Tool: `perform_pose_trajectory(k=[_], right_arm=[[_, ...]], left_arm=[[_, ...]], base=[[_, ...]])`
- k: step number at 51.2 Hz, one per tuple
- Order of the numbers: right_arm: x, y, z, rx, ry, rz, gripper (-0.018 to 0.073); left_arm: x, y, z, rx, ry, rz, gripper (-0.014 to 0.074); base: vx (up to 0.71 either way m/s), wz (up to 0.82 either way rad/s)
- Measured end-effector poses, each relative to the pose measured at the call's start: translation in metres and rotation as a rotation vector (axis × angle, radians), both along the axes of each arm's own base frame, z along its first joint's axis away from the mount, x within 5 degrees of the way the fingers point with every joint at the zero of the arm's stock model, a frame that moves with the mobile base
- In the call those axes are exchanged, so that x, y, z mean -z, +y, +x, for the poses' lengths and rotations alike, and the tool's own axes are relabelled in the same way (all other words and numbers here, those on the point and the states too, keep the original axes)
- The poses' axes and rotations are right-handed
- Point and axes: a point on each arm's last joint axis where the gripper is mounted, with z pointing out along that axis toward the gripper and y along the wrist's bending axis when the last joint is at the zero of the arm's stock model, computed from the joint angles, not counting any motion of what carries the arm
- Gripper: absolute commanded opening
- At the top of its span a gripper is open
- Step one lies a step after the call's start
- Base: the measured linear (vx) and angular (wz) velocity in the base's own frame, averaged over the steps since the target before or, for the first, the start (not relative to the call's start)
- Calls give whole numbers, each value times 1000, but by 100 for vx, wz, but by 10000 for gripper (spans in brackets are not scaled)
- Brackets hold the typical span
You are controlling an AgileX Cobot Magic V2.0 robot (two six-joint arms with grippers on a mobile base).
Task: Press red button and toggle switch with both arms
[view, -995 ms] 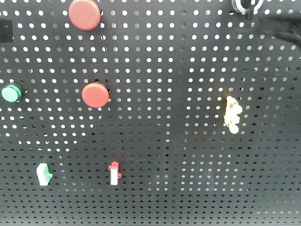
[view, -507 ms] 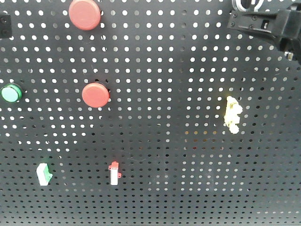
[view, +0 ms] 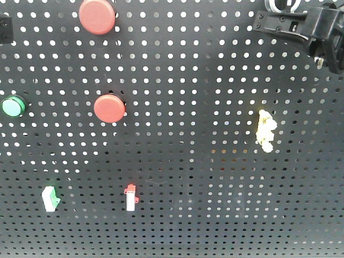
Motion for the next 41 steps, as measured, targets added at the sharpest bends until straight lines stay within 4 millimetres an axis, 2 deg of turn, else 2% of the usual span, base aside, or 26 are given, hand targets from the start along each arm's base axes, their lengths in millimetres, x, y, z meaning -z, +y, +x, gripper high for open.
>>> perform_pose_trajectory(k=[23,30,41], right_arm=[[2,-2,2,70,-5,-56,-3],[4,-9,7,160,-4,-83,-3],[-2,-16,-2,226,-39,-125,-3]], left_arm=[[0,1,1,-12,-7,15,1],[0,1,1,-11,-6,15,1],[1,1,1,-13,-7,17,1]], base=[[0,0],[0,0],[0,0]])
